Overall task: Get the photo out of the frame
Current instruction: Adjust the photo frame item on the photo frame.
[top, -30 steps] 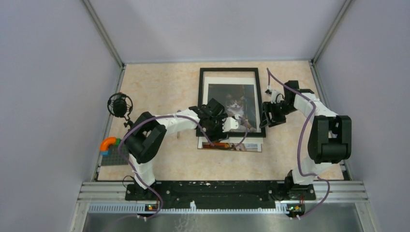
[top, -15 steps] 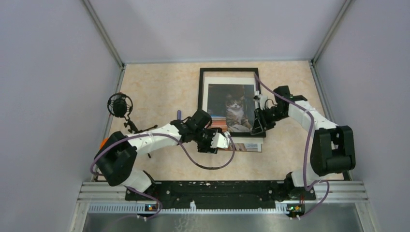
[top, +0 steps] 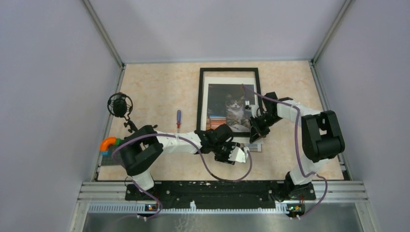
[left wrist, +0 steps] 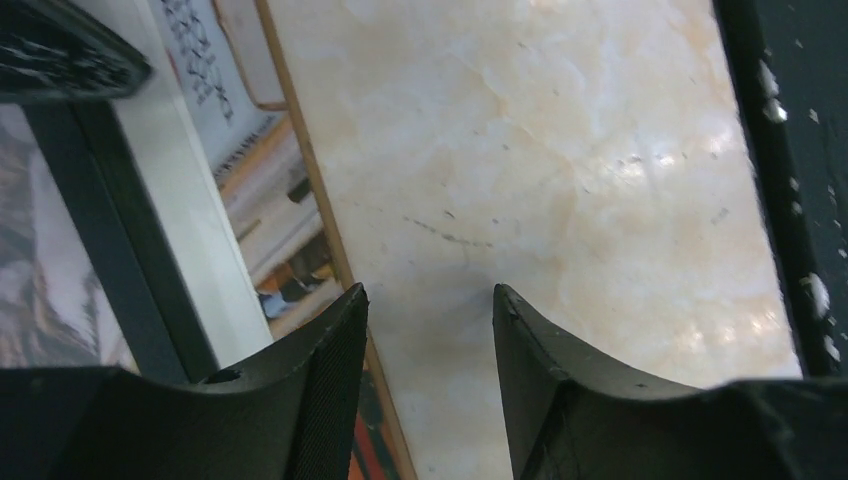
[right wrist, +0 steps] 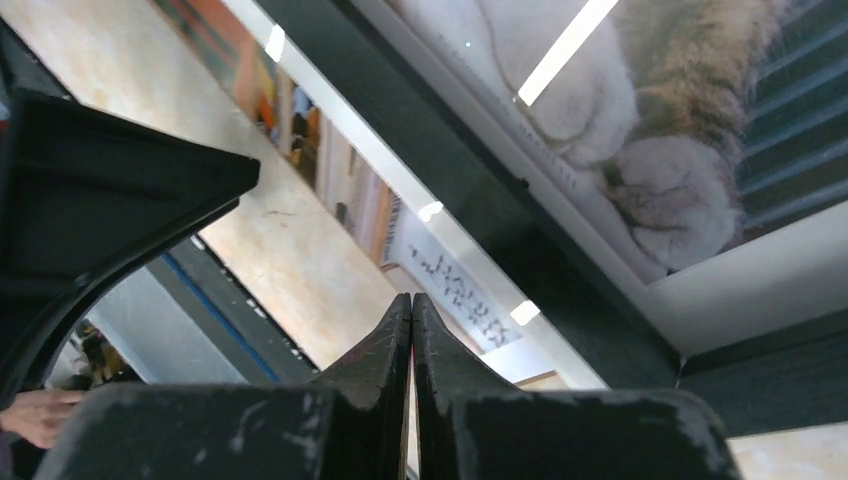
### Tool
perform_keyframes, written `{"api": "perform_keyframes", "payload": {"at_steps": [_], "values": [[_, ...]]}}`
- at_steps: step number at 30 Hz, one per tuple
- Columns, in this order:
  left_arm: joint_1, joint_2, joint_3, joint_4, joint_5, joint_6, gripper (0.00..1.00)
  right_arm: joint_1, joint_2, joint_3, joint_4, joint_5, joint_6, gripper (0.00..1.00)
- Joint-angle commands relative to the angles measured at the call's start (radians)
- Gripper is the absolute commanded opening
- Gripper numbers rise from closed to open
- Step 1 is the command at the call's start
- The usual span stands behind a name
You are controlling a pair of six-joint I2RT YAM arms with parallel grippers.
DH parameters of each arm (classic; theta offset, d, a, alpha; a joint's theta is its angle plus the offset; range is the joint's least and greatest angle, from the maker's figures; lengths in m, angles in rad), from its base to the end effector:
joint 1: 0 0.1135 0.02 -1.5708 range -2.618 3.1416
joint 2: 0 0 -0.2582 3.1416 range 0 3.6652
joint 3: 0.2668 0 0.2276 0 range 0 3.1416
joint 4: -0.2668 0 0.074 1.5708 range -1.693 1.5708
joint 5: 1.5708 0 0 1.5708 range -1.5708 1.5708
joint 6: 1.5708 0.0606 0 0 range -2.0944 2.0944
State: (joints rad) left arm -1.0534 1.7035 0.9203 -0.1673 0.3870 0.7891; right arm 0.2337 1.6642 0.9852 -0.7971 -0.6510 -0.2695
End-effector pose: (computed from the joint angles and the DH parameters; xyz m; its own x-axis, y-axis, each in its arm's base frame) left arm 0.1422 -0.2961 0.1512 0.3647 0.6880 -0.6275 0.9291 -0.3136 0.1962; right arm 0.2485 0.0969 0.1577 -0.8696 -0.4247 -0.2518 -0.4891 0.6718 0.5563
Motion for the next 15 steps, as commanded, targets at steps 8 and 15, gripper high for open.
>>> {"api": "perform_keyframes", "payload": {"at_steps": [8, 15], "values": [[-0.028, 0.121, 0.138, 0.061, -0.156, -0.061, 0.44, 0.029, 0.09, 0.042, 0.015, 0.143, -0.048, 0.0], [-0.027, 0.152, 0.224, -0.006, -0.23, -0.096, 0.33, 0.029, 0.107, 0.053, 0.001, 0.171, -0.038, 0.0]]}}
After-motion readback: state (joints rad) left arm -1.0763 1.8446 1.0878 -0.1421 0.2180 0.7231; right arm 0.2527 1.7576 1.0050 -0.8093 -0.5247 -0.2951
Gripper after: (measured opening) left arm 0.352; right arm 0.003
